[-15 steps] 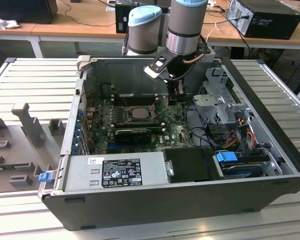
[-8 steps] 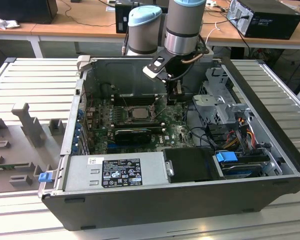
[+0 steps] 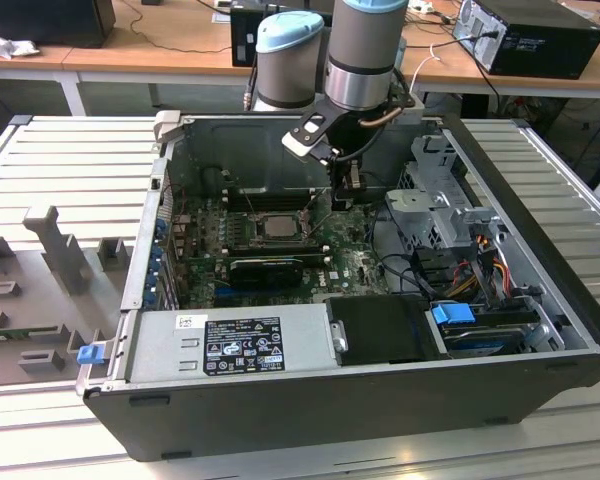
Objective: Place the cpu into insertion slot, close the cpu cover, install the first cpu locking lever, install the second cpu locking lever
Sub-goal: 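Close the cpu cover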
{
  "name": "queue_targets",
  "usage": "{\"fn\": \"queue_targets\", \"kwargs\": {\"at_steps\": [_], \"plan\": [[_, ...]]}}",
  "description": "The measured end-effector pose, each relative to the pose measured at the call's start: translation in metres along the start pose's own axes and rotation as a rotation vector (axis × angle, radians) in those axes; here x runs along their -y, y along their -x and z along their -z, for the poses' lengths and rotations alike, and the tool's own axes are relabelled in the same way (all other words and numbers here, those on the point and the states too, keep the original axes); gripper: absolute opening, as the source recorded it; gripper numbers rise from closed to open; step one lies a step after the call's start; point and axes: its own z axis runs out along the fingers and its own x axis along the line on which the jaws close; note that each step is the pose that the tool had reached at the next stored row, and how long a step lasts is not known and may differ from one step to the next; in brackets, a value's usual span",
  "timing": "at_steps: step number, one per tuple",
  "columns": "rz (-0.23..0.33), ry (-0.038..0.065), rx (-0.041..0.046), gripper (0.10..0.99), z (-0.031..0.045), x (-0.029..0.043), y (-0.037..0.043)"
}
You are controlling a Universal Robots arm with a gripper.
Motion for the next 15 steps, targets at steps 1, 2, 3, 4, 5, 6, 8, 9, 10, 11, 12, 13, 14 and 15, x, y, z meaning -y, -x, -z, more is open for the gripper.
{"fn": "queue_targets", "kwargs": {"at_steps": [1, 2, 3, 4, 5, 6, 8, 9, 10, 11, 12, 13, 14, 15], "plan": [[0.0, 0.0, 0.0, 0.106, 0.0, 0.0004, 0.0], [0.0, 0.0, -0.0001, 0.106, 0.0, 0.001, 0.0], [0.0, 0.0, 0.0, 0.106, 0.0, 0.0014, -0.0001], [0.0, 0.0, -0.0001, 0.106, 0.0, 0.002, -0.0001], [0.0, 0.0, -0.0001, 0.106, 0.0, 0.0023, -0.0001], [0.0, 0.0, -0.0001, 0.106, 0.0, 0.0034, -0.0002], [0.0, 0.0, -0.0001, 0.106, 0.0001, 0.008, -0.0004], [0.0, 0.0, -0.0001, 0.106, 0.0001, 0.0089, -0.0005], [0.0, 0.0, -0.0001, 0.106, 0.0001, 0.0096, -0.0005], [0.0, 0.0, -0.0001, 0.106, 0.0001, 0.01, -0.0005], [0.0, 0.0, -0.0001, 0.106, 0.0001, 0.0104, -0.0005], [0.0, 0.0, -0.0001, 0.106, 0.0001, 0.0108, -0.0006], [0.0, 0.0, -0.0001, 0.106, 0.0001, 0.0115, -0.0006], [0.0, 0.0, -0.0001, 0.106, 0.0001, 0.0118, -0.0006]]}}
